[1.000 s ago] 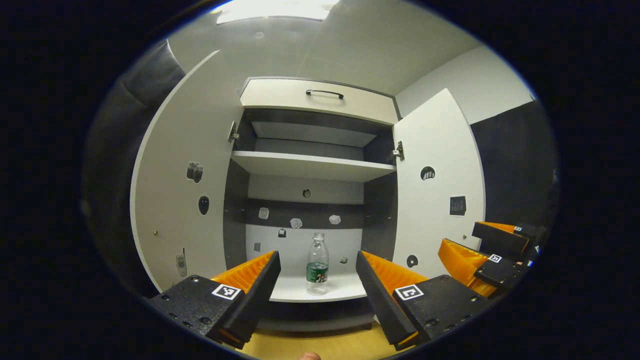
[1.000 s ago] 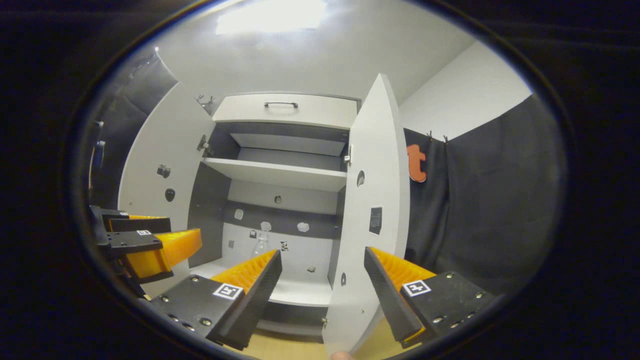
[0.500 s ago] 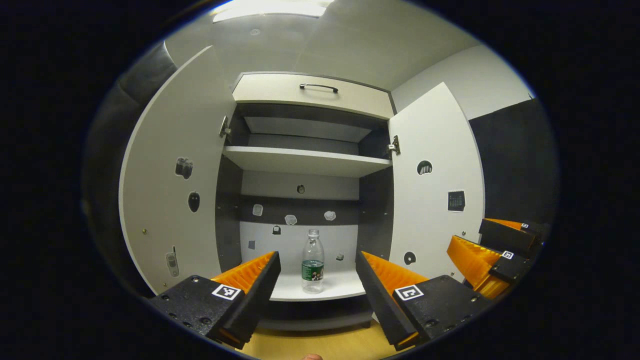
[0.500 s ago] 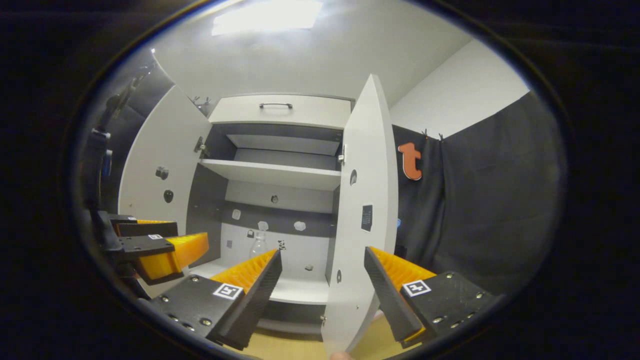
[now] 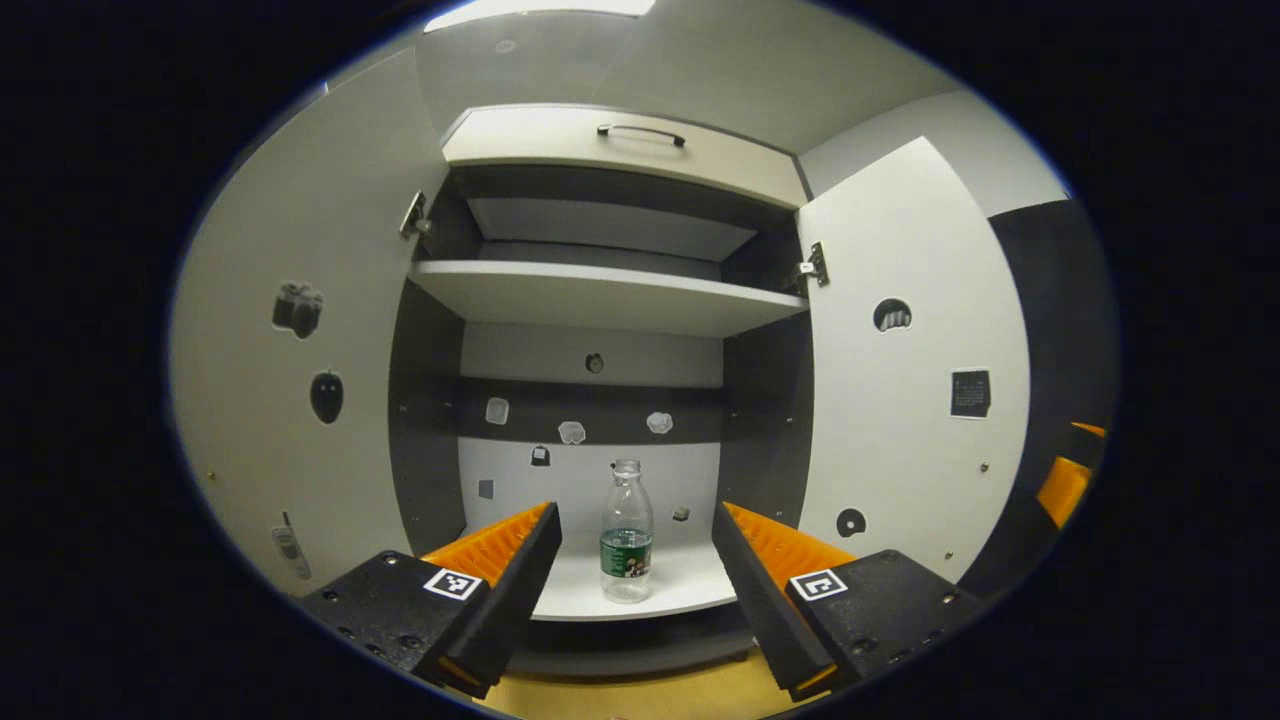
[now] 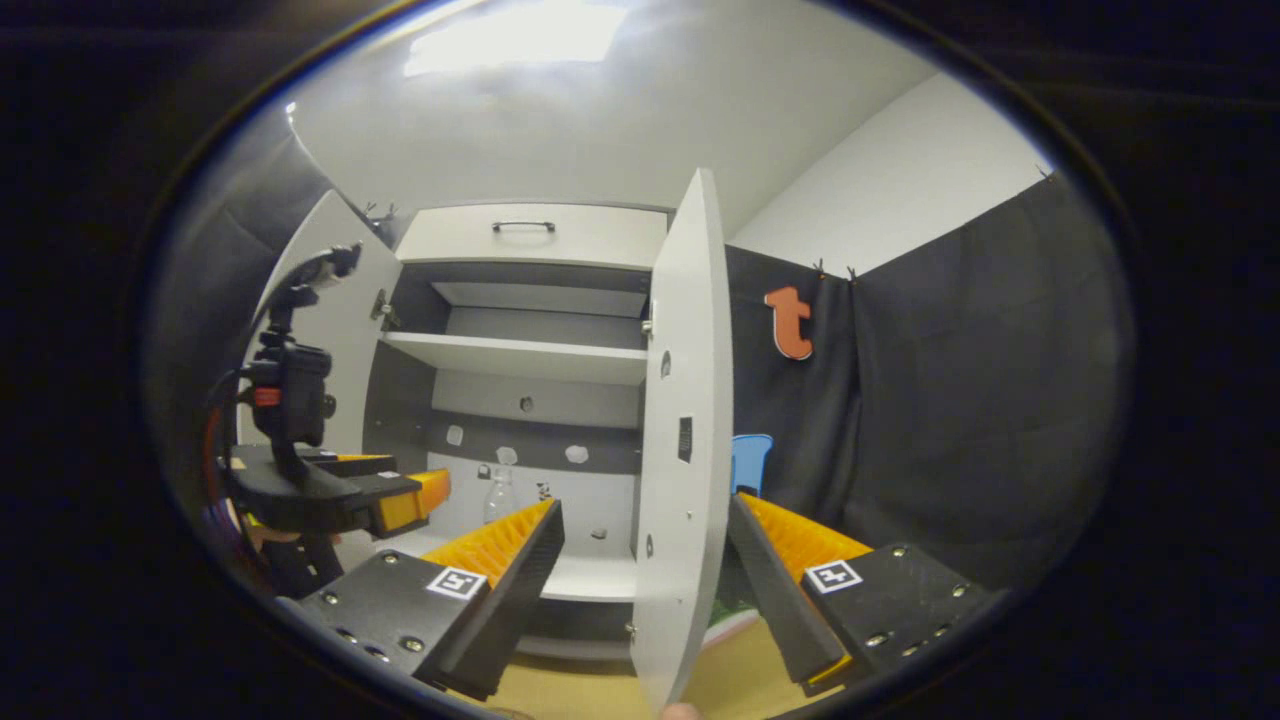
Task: Grasp the bottle in the cabinet with the left hand and place it on the coaster, then close the right door with the right hand and the left door with the left hand.
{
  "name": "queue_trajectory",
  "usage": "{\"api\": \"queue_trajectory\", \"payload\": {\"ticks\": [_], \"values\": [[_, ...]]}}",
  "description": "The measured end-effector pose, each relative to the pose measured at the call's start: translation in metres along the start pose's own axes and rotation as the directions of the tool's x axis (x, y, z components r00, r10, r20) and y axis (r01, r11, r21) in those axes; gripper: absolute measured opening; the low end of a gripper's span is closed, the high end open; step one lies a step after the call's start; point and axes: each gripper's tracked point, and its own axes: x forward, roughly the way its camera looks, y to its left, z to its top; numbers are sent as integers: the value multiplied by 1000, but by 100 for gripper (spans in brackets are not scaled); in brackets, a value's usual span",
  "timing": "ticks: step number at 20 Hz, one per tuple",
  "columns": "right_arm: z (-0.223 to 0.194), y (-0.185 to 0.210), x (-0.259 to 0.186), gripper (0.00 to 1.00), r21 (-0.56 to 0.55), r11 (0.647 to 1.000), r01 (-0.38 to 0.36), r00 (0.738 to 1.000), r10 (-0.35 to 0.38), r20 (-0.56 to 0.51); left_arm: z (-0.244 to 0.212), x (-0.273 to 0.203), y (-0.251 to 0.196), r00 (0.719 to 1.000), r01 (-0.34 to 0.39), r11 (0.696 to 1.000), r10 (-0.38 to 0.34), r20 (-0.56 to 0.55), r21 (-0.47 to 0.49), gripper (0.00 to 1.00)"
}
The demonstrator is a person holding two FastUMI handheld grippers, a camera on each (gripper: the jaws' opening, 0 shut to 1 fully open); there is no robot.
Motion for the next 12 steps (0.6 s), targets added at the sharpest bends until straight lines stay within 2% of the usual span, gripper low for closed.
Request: {"api": "queue_trajectory", "payload": {"ticks": [1,2,4,9,12], "values": [[-1,-8,-4,96,-13,1000,17,1000,-17,-4,-5,12,1,1000,9,1000,-10,-17,-15,96],[-3,-16,-7,100,-26,999,36,999,-37,-9,-8,25,1,999,24,999,-25,-29,-29,96],[-5,-32,-13,100,-49,996,73,997,-74,-20,-21,52,4,996,34,998,-37,-77,-43,96],[-10,-69,-21,100,-103,981,162,986,-165,-20,-48,113,12,988,28,997,-38,-151,-69,95],[-23,-82,-19,100,-117,975,187,980,-193,-48,-64,142,16,982,17,998,-27,-185,-54,96]]}}
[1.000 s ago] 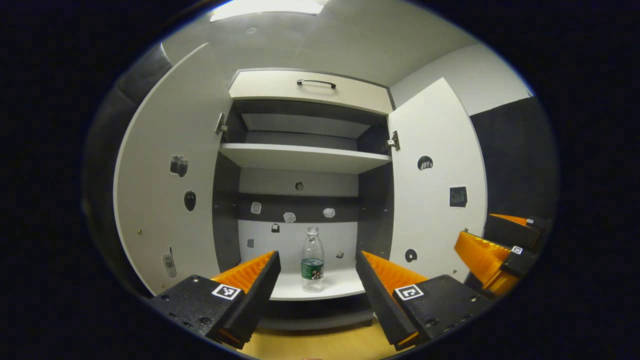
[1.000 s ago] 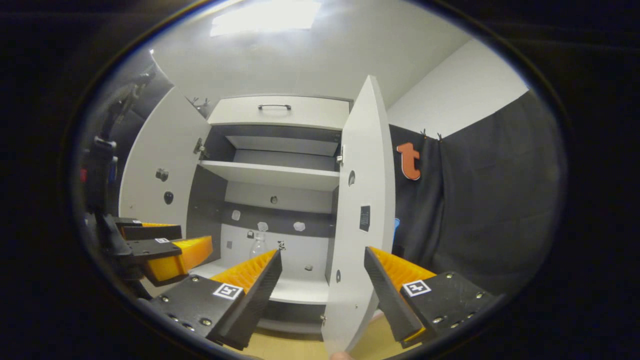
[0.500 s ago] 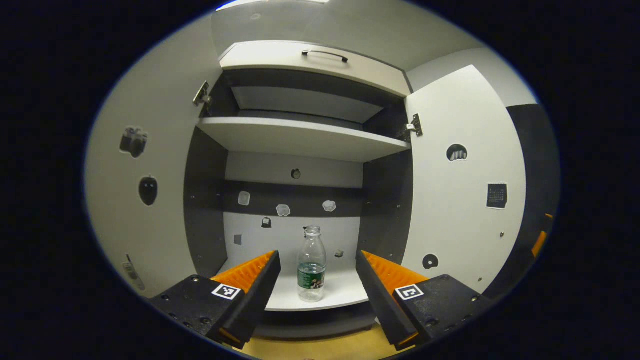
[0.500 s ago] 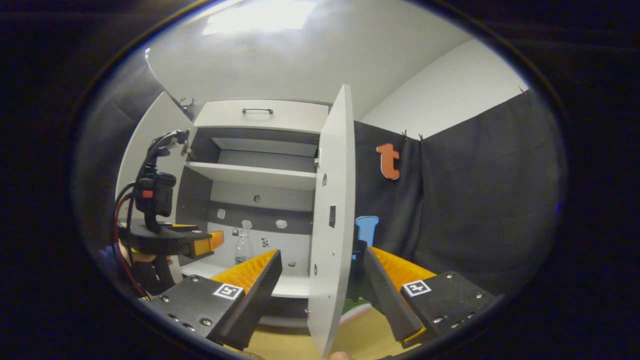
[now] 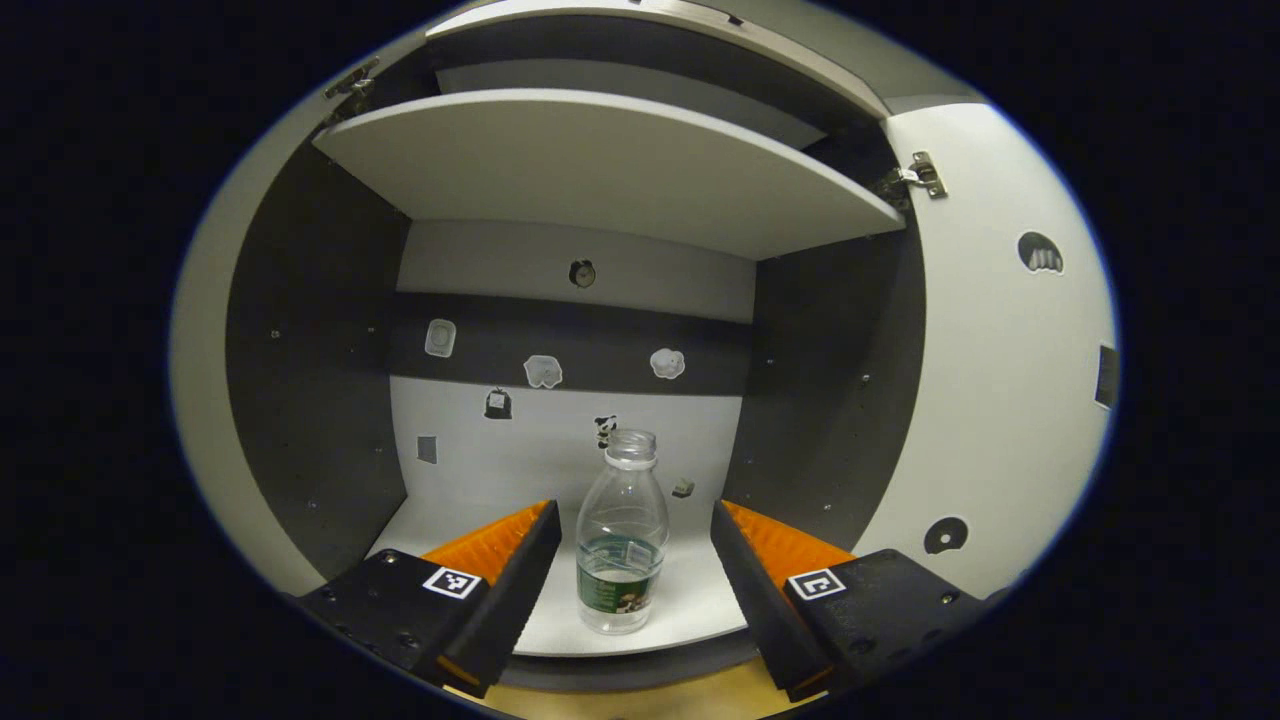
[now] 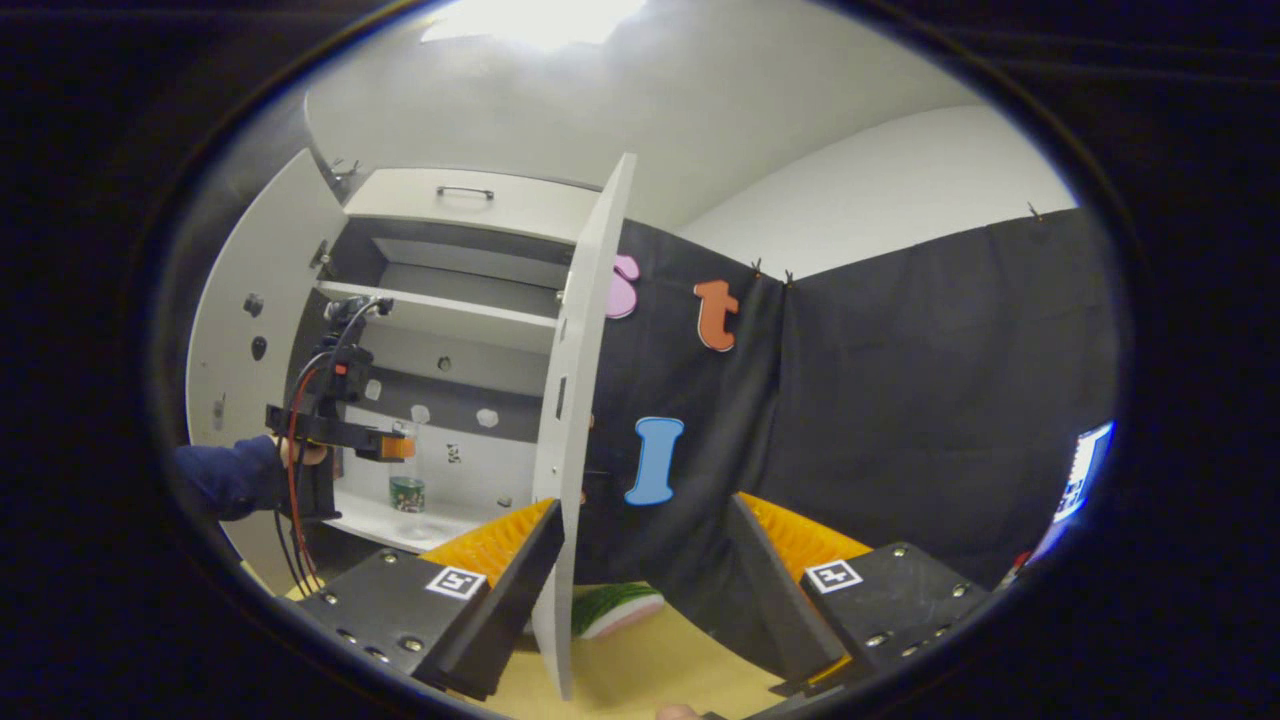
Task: Grasp the bottle in the cabinet with the left hand and place it on the coaster, then close the right door with the right hand and the left door with the left hand.
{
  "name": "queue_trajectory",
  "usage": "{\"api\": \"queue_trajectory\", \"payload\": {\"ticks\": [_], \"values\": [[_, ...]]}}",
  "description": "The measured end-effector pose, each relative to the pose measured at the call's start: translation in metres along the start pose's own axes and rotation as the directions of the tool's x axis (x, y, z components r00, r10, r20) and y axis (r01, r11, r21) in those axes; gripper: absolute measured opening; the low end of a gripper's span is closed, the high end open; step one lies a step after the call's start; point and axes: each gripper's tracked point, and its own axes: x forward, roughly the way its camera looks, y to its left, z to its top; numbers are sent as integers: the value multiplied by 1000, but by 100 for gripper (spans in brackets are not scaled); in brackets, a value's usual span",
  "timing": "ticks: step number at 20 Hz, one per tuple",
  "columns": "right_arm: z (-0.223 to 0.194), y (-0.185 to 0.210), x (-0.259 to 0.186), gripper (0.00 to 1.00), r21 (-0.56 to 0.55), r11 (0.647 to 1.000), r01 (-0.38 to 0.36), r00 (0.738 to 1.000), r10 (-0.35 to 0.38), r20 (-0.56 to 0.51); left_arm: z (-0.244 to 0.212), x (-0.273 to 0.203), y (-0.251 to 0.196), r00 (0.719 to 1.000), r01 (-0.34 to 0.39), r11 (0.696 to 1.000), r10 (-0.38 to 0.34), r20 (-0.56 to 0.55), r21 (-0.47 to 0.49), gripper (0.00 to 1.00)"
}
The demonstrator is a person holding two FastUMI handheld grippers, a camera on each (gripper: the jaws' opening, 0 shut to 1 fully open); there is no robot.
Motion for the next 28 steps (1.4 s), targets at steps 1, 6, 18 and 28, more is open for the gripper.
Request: {"api": "queue_trajectory", "payload": {"ticks": [1,6,18,28], "values": [[-5,-3,1,100,-1,1000,8,1000,-8,-9,-2,8,4,1000,-11,1000,11,-5,7,100],[-18,-8,10,100,8,1000,21,999,-21,-31,-1,39,10,1000,-21,1000,22,-11,16,95],[-32,2,18,100,61,998,-16,999,19,-47,10,15,-19,994,113,990,-114,-4,86,72],[-26,-5,7,100,53,998,-24,999,26,-38,-49,-89,-64,943,332,943,-331,-40,23,72]]}}
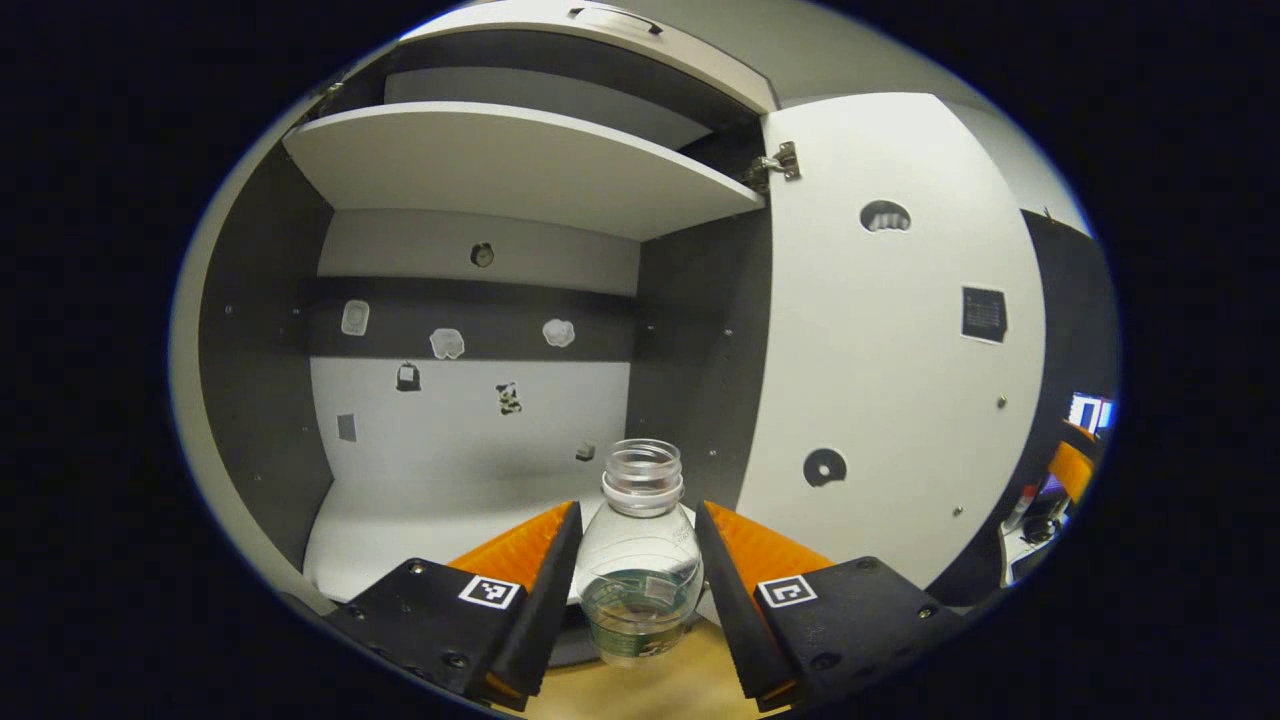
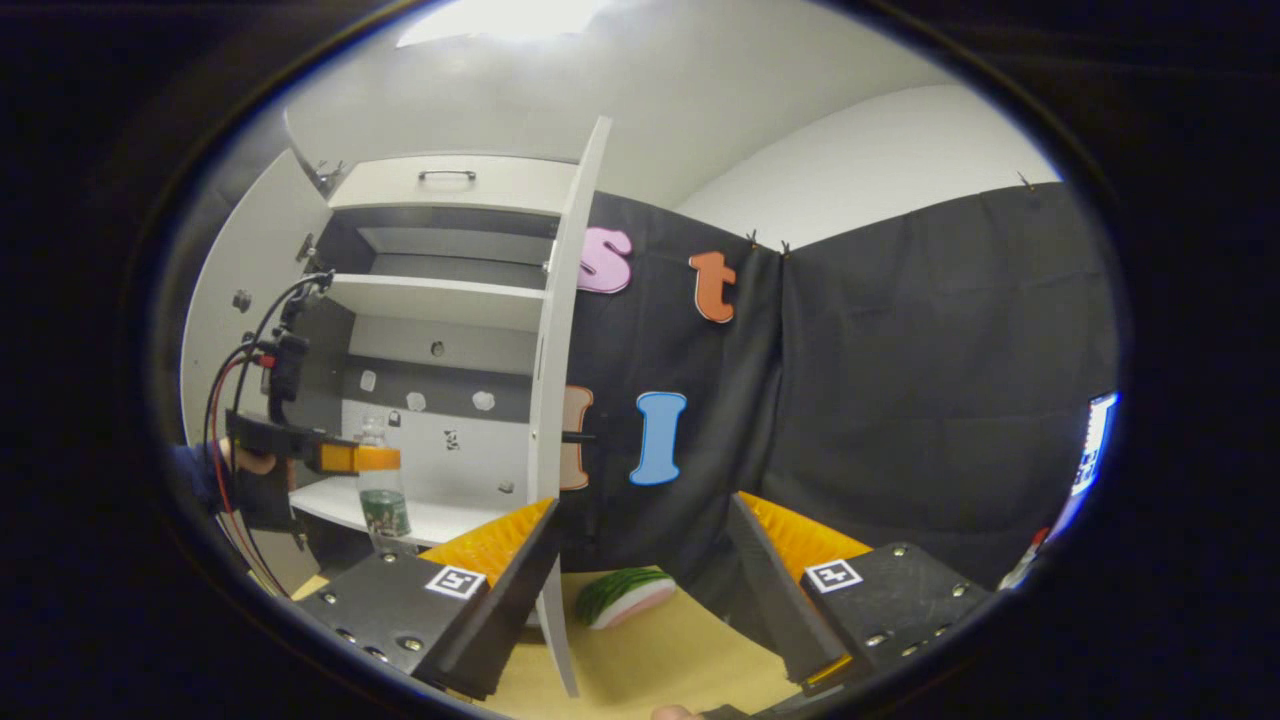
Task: Grasp the bottle in the cabinet with the left hand and place it on the coaster, then close the right door with the right hand and the left door with the left hand.
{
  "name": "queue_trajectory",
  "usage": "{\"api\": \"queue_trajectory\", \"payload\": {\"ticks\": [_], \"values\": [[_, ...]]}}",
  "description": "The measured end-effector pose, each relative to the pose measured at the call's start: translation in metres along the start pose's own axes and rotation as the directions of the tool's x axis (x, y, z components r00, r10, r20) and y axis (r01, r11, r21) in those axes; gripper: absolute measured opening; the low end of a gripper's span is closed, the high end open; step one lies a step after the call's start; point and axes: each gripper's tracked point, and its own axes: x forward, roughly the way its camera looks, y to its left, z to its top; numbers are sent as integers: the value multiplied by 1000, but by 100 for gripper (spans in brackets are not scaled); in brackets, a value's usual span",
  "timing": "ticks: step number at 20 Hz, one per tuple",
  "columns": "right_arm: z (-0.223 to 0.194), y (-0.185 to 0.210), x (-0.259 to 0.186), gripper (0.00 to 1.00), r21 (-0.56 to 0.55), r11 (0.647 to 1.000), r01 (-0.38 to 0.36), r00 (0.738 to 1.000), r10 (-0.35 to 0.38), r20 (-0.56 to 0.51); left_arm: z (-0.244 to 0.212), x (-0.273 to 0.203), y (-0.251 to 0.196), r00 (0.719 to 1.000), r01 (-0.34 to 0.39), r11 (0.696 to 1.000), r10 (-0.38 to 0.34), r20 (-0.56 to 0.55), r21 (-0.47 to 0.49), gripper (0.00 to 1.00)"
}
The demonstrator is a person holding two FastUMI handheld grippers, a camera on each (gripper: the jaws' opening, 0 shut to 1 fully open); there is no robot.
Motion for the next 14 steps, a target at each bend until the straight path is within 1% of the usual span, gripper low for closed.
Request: {"api": "queue_trajectory", "payload": {"ticks": [1,2,5,7,8,11,14], "values": [[0,0,-1,100,-2,1000,-2,1000,2,0,-14,-6,-5,1000,20,1000,-20,-11,-11,72],[2,0,-2,97,-4,1000,-4,1000,4,0,-26,-13,-11,999,43,999,-43,-17,-26,72],[5,4,-4,97,-7,1000,-17,1000,17,3,-60,-29,-21,996,87,994,-89,-24,-61,72],[6,5,-5,97,-9,1000,-24,1000,24,0,-82,-38,-25,994,101,992,-104,-32,-80,72],[7,6,-5,100,-10,1000,-25,1000,25,-1,-92,-42,-26,993,105,990,-109,-37,-89,72],[12,6,-4,100,-21,1000,-22,1000,23,7,-125,-52,-30,990,114,986,-122,-67,-118,72],[14,4,-3,100,-33,999,-14,1000,15,9,-158,-62,-28,988,114,985,-125,-89,-126,72]]}}
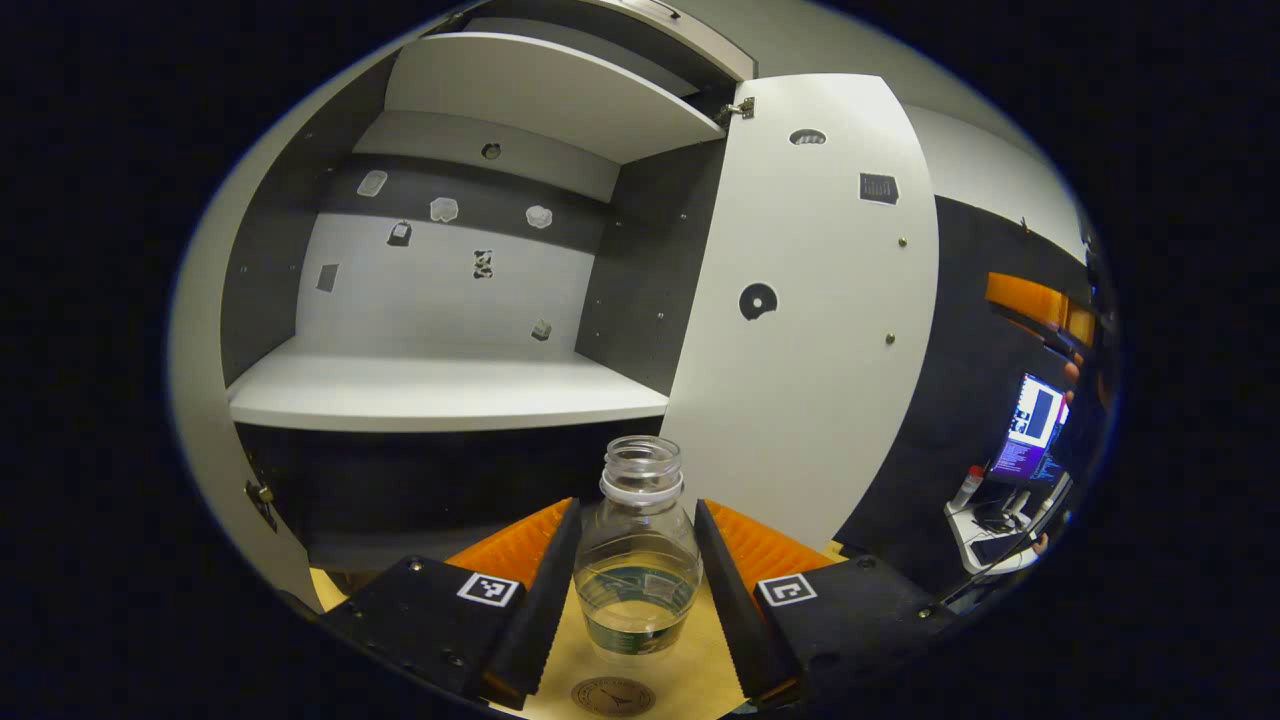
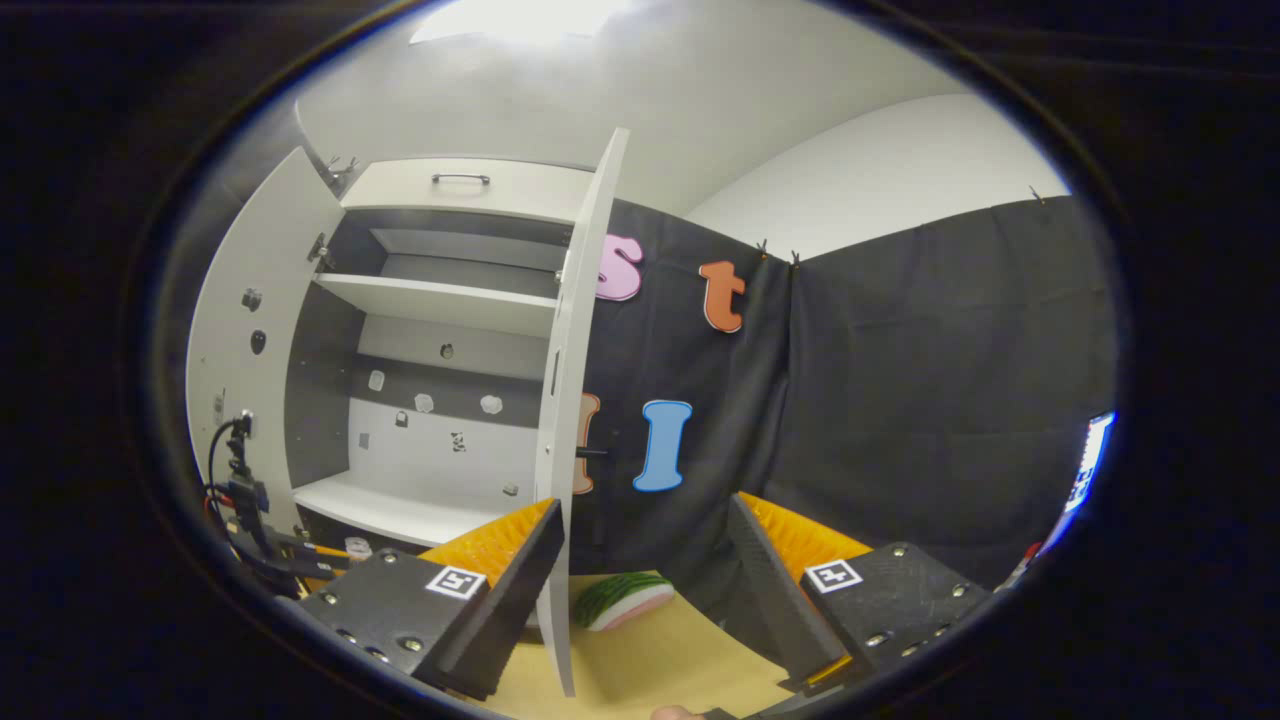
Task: Grasp the bottle in the cabinet with the left hand and place it on the coaster, then close the right door with the right hand and the left door with the left hand.
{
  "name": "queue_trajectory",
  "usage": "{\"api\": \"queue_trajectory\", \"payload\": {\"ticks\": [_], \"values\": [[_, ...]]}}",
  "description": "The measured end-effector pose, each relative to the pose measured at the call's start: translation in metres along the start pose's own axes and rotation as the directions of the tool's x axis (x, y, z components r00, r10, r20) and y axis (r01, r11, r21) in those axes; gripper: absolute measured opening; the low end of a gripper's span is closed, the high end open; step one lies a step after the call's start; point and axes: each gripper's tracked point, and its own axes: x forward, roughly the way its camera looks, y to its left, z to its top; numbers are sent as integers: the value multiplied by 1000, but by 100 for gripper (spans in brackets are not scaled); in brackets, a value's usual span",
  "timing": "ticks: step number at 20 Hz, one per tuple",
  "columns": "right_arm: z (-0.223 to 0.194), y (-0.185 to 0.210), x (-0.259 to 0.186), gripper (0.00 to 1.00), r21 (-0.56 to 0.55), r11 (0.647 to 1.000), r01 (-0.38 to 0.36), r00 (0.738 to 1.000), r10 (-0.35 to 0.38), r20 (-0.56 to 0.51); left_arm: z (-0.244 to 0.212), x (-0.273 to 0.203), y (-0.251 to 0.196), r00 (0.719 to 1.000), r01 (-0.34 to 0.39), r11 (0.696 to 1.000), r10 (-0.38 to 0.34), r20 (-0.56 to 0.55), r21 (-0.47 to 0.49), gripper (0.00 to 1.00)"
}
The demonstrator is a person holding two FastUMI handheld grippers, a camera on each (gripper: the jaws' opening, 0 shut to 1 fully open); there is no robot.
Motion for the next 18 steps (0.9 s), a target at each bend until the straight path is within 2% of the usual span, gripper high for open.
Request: {"api": "queue_trajectory", "payload": {"ticks": [5,8,11,12,13,14,18], "values": [[-3,-6,3,100,-17,1000,21,1000,-21,-4,-60,-4,20,996,-49,999,49,-70,-8,72],[-4,-6,4,97,-25,999,23,1000,-24,-9,-93,-3,21,990,-48,999,47,-134,-2,72],[-7,-7,4,100,-42,999,23,1000,-24,-10,-121,-1,21,982,-49,999,45,-186,-18,72],[-8,-7,4,97,-48,999,23,1000,-24,-11,-129,0,22,979,-54,998,47,-200,-27,73],[-10,-6,4,100,-52,998,23,1000,-24,-15,-135,1,22,977,-57,998,49,-209,-32,73],[-12,-6,3,97,-54,998,23,1000,-24,-19,-140,2,22,975,-59,998,50,-217,-36,73],[-15,-11,1,100,-63,997,35,999,-36,-24,-154,1,23,973,-67,997,56,-226,-45,73]]}}
